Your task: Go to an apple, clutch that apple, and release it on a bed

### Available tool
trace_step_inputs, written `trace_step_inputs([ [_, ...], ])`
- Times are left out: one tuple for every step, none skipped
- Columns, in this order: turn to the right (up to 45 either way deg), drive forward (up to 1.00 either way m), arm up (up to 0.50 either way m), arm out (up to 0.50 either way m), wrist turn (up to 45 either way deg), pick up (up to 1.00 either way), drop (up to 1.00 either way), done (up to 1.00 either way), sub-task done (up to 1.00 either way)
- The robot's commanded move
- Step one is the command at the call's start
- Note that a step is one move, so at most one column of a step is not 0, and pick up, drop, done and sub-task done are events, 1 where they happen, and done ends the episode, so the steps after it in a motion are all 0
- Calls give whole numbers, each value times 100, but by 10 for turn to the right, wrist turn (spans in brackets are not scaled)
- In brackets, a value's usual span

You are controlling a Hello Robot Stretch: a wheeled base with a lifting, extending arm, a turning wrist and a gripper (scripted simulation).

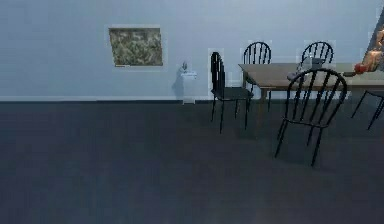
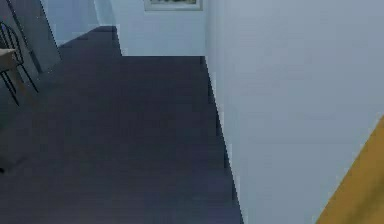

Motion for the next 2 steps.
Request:
trace_step_inputs([
  [450, 0, 0, 0, 0, 0, 0, 0, 0],
  [90, 0, 0, 0, 0, 0, 0, 0, 0],
])
